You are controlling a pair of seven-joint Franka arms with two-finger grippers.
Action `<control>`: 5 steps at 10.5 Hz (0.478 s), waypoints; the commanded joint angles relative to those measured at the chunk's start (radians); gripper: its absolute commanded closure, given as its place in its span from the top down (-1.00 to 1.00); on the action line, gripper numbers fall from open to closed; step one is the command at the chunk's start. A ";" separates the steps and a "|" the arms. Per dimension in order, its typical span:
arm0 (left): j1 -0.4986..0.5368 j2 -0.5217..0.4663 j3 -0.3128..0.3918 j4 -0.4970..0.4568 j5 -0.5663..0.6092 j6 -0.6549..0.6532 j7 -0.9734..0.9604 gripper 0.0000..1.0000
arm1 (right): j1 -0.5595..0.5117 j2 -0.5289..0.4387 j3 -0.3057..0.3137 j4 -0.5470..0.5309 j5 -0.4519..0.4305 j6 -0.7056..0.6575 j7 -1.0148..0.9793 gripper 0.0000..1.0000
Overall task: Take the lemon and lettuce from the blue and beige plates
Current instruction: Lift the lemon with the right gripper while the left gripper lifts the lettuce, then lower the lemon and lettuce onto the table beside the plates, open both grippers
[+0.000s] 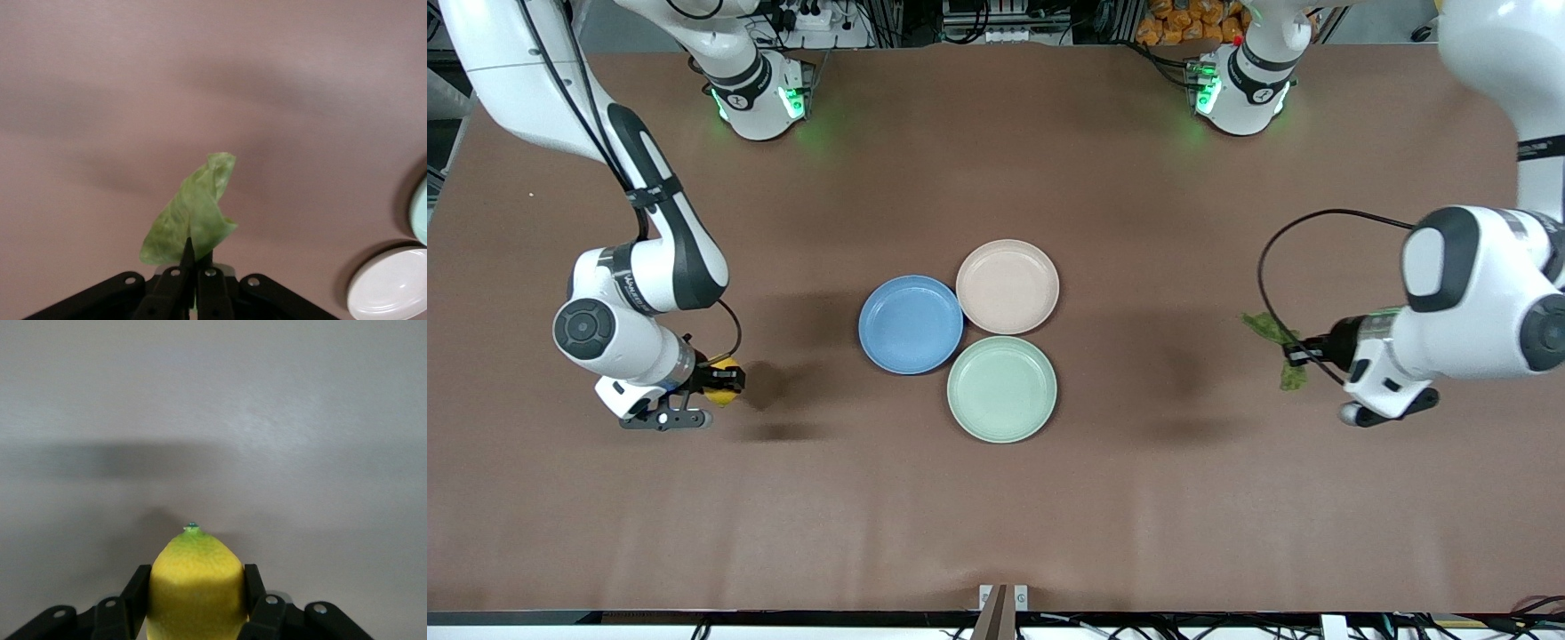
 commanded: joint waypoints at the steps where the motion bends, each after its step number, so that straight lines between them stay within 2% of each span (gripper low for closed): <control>1: 0.018 0.022 -0.014 0.004 0.013 -0.003 0.025 -0.95 | -0.005 0.028 -0.029 -0.021 -0.031 0.065 -0.013 -1.00; 4: 0.021 0.095 -0.011 0.004 0.016 0.028 0.011 -0.95 | -0.020 0.047 -0.030 -0.012 -0.029 0.087 -0.001 -1.00; 5: 0.018 0.117 -0.011 0.001 0.015 0.039 0.007 -0.95 | -0.023 0.047 -0.031 -0.009 -0.031 0.088 -0.002 -0.83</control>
